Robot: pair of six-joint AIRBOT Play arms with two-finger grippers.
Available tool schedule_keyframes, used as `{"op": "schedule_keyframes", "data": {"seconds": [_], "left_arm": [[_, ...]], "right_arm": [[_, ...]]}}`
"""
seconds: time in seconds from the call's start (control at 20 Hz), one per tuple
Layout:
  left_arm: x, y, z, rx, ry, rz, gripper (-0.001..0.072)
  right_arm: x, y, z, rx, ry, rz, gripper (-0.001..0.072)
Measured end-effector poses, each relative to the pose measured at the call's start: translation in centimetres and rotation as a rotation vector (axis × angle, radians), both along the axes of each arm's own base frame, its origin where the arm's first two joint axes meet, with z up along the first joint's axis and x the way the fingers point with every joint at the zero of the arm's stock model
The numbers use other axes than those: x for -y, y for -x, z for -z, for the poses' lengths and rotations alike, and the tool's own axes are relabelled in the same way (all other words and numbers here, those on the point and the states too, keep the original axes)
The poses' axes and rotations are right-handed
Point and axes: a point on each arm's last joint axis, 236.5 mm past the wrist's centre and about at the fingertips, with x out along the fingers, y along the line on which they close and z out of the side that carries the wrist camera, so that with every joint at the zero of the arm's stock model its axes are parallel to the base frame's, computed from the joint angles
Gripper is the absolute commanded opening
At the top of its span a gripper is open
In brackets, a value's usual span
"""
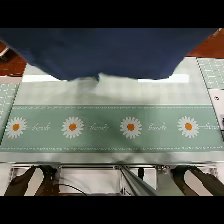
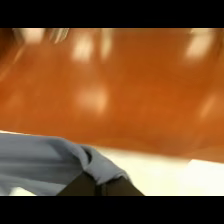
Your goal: Fold the shirts.
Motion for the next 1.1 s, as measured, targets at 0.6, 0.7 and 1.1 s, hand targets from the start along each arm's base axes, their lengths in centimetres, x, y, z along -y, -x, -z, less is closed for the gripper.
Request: {"op": "schedule_keyframes", "data": {"seconds": [0.6, 0.7, 1.1], "left_arm": [[-0.2, 17.5, -7.8, 0.234, -0.291, -0.472, 0.0013], [-1.8, 15.8, -5.5, 0.148, -0.271, -0.498, 0.0013], [-4.1, -0.8, 14.8, -0.480, -0.066, -0.220, 0.0013]], "right_arm": [[-0.6, 13.4, -4.0, 0.089, 0.143, 0.118, 0.0035], [-0.3, 12.8, -2.2, 0.031, 0.134, 0.117, 0.0035], [-0.6, 5.5, 13.3, -0.388, 0.006, 0.011, 0.0035]]}}
